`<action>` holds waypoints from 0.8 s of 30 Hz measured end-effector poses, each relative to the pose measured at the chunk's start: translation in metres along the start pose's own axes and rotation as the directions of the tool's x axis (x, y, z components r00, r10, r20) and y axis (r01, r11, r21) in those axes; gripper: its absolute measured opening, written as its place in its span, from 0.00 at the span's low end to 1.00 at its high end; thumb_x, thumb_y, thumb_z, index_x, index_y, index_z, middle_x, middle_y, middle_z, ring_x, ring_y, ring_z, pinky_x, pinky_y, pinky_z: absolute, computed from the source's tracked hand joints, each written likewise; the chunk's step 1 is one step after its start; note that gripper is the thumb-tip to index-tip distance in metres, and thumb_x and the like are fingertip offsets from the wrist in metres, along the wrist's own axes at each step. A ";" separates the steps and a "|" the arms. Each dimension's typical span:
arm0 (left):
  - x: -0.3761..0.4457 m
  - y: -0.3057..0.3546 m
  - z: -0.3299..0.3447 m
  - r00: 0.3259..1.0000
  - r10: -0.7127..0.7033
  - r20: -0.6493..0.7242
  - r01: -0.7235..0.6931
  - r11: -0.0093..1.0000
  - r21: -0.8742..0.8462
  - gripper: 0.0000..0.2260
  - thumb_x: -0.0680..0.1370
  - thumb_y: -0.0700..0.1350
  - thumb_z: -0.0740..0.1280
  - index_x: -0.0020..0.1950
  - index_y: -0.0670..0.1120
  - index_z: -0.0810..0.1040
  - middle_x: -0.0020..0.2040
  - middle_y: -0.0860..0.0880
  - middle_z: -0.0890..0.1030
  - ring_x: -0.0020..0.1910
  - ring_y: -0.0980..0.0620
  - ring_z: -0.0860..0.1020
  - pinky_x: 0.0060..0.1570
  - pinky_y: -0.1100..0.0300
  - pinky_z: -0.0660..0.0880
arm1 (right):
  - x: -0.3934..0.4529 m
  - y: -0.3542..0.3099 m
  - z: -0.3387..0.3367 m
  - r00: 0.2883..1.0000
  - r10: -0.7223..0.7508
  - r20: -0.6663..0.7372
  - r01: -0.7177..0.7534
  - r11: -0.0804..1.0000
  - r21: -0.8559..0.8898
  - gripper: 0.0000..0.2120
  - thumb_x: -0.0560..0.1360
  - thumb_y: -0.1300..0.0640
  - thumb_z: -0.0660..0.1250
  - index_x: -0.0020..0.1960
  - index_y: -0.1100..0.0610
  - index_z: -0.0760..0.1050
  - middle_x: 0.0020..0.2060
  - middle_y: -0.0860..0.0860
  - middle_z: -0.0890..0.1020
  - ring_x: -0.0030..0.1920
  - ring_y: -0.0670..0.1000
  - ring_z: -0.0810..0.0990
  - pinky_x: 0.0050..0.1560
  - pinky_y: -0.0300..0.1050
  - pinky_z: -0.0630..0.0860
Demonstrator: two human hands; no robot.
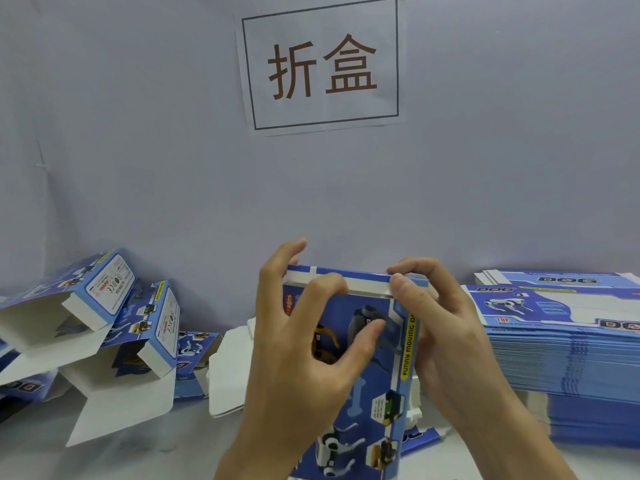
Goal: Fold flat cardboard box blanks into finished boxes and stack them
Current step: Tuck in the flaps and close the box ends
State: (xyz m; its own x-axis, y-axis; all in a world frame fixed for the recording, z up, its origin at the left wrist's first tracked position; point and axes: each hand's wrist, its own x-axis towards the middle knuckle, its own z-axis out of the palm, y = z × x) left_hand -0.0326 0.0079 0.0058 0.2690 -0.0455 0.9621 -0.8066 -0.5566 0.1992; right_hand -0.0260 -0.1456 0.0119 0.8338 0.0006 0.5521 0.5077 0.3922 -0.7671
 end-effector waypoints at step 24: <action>0.005 -0.002 -0.011 0.853 -0.510 0.112 0.481 0.682 -0.551 0.20 0.71 0.59 0.70 0.62 0.59 0.76 0.57 0.57 0.82 0.55 0.51 0.83 0.36 0.58 0.83 | -0.003 -0.005 -0.001 0.997 0.072 0.040 -0.075 0.994 0.077 0.01 0.70 0.57 0.68 0.41 0.55 0.78 0.44 0.51 0.85 0.49 0.59 0.87 0.36 0.52 0.83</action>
State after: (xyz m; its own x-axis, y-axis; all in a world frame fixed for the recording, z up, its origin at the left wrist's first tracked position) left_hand -0.0354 0.0181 0.0125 0.7001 0.1520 0.6977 -0.7109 0.0561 0.7011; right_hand -0.0304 -0.1487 0.0138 0.8589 0.0652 0.5080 0.4258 0.4602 -0.7790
